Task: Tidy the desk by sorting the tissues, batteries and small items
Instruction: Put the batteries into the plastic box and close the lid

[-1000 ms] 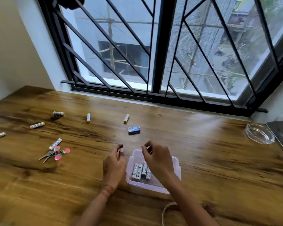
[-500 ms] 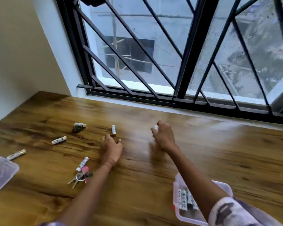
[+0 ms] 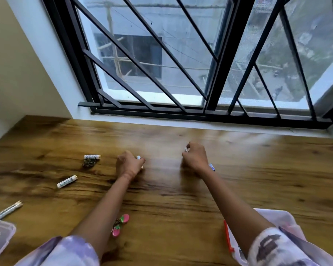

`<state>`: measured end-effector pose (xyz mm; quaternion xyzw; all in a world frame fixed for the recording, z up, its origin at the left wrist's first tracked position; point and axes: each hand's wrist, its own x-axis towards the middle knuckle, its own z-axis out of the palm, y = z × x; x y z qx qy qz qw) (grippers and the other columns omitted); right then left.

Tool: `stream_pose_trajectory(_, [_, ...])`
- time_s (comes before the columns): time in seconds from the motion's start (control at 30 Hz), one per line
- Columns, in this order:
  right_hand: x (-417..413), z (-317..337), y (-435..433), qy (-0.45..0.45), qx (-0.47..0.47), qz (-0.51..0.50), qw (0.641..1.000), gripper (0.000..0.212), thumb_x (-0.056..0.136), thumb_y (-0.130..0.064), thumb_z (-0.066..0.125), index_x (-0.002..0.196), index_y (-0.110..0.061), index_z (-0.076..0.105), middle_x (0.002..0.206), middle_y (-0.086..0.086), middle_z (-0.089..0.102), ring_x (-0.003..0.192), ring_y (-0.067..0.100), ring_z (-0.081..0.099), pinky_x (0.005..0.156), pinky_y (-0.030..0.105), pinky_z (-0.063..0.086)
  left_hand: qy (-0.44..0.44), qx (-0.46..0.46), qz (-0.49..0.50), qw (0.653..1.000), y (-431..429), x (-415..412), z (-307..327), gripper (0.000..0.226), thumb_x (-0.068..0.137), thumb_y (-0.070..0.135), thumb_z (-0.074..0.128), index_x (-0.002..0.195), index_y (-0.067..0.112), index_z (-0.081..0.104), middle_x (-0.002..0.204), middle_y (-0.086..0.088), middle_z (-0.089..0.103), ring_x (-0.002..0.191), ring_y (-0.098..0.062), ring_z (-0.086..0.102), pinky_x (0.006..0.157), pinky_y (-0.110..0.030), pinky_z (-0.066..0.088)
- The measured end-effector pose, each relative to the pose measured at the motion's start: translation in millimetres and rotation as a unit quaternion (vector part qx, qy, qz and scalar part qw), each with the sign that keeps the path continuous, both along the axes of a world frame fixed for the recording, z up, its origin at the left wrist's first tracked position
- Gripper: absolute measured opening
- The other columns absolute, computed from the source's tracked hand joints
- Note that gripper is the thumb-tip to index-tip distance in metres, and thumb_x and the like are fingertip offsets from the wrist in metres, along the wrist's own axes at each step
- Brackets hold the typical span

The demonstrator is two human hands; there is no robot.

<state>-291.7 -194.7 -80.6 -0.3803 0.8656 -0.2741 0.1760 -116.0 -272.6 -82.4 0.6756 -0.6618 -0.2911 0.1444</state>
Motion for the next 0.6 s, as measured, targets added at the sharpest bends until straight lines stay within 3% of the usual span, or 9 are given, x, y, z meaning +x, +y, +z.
stream_pose_trajectory(0.13, [5.5,3.8,16.7,-0.054,-0.050,-0.006,0.997,0.022,0.081,-0.009,0.056,0.099,0.001,0.063,0.095,0.019,0.067,0.089,0.032,0.062,0.079,0.036,0.049,-0.064,-0.010,-0.057,0.996,16.3,-3.6,5.0,0.042,0.073,0.032,0.071,0.095,-0.002,0.064,0.102,-0.022,0.066,0.096,-0.034,0.063,0.075,-0.032,0.050])
stream_pose_trajectory(0.27, [6.4,16.1,45.3,-0.129,-0.087,-0.014,0.988,0.025,0.083,-0.010,0.058,0.106,-0.001,0.062,0.090,0.016,0.067,0.077,0.027,0.065,0.075,0.042,0.056,-0.050,0.014,-0.077,0.996,44.4,-13.1,17.0,0.035,0.072,0.032,0.071,0.081,-0.002,0.067,0.080,-0.015,0.064,0.082,-0.029,0.063,0.061,-0.024,0.042])
stream_pose_trajectory(0.37, [1.5,32.5,74.0,-0.188,-0.102,-0.005,0.977,0.027,0.087,-0.007,0.056,0.112,0.001,0.058,0.083,0.009,0.061,0.059,0.012,0.058,0.054,0.024,0.053,0.055,0.048,-0.079,0.994,75.2,-27.2,24.3,0.026,0.075,0.029,0.068,0.065,0.005,0.068,0.054,-0.005,0.055,0.053,-0.017,0.054,0.047,-0.020,0.037])
stream_pose_trajectory(0.47, [-8.1,45.8,108.3,-0.224,-0.117,-0.010,0.968,0.026,0.087,-0.005,0.054,0.113,0.000,0.058,0.082,0.006,0.059,0.061,0.007,0.055,0.050,0.013,0.049,0.271,0.163,-0.050,0.948,111.7,-48.5,30.3,0.019,0.079,0.015,0.069,0.080,-0.004,0.068,0.068,-0.014,0.066,0.048,-0.014,0.062,0.051,-0.023,0.055])
stream_pose_trajectory(0.6, [-20.3,58.6,159.2,-0.362,-0.129,-0.017,0.923,0.018,0.086,0.004,0.046,0.095,0.002,0.062,0.086,0.015,0.063,0.068,0.017,0.060,0.058,0.025,0.056,0.358,0.205,-0.107,0.905,167.2,-72.6,45.2,0.021,0.083,0.006,0.065,0.096,-0.010,0.066,0.071,-0.013,0.066,0.049,-0.010,0.065,0.052,-0.020,0.055])
